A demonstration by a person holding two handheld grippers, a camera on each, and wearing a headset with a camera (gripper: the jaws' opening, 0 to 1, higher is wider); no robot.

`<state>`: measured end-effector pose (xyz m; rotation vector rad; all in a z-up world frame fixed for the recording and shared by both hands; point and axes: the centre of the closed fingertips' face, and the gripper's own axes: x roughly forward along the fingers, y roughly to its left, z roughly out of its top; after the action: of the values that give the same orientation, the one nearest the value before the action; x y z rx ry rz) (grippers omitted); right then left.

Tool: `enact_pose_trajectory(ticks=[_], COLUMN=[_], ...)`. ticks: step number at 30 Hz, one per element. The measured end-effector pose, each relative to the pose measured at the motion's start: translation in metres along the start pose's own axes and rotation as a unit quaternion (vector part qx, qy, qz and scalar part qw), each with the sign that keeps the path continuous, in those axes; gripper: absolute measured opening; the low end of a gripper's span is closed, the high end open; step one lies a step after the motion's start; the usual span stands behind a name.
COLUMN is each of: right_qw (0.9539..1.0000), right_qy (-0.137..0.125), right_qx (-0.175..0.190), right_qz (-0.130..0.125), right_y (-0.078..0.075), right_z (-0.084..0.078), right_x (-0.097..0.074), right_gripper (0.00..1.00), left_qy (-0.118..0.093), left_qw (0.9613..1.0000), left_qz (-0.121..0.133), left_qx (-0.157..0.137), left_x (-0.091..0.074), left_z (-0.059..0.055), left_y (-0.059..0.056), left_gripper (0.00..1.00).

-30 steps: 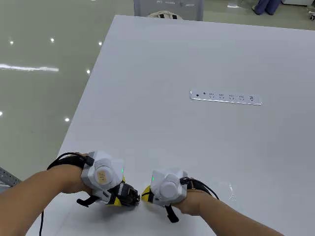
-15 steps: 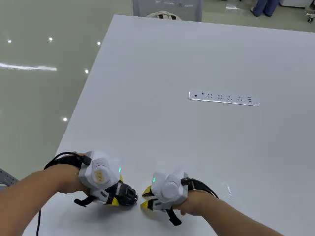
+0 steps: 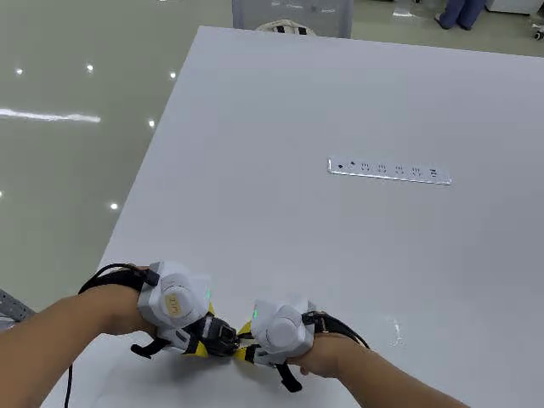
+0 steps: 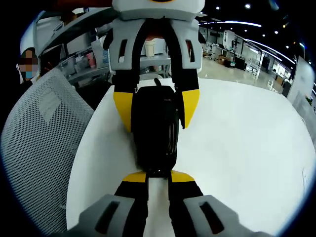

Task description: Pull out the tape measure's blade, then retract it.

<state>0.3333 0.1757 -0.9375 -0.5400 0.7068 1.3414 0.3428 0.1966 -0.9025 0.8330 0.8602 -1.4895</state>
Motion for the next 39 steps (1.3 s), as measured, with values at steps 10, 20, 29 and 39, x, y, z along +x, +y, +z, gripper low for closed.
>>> enact_pose_trajectory(ticks=[10, 20, 29, 39], right_qw=[0.9999, 0.9995, 0.9997, 0.9994], right_qy=[0.002, 0.005, 0.021, 0.025], right_qx=[0.014, 0.03, -0.015, -0.022], right_qz=[0.004, 0.001, -0.002, 0.012], right_y=[-0.0005, -0.002, 0.0016, 0.0012], right_z=[-0.0022, -0.0053, -0.0029, -0.0027], right_x=[-0.0026, -0.0063, -0.0027, -0.0007], right_gripper=[0.11, 0.1, 0.14, 0.11], left_qy=[0.001, 0.0, 0.001, 0.002], left_qw=[1.0, 1.0, 1.0, 1.0], left_qz=[0.003, 0.003, 0.0, 0.001], left_qx=[0.001, -0.004, 0.003, 0.005], left_x=[0.0001, -0.0003, 0.0002, -0.0006], left_z=[-0.0003, 0.0009, 0.0011, -0.0007], left_y=[0.0003, 0.0004, -0.0006, -0.0011], left_gripper=[0.33, 0.33, 0.33, 0.33])
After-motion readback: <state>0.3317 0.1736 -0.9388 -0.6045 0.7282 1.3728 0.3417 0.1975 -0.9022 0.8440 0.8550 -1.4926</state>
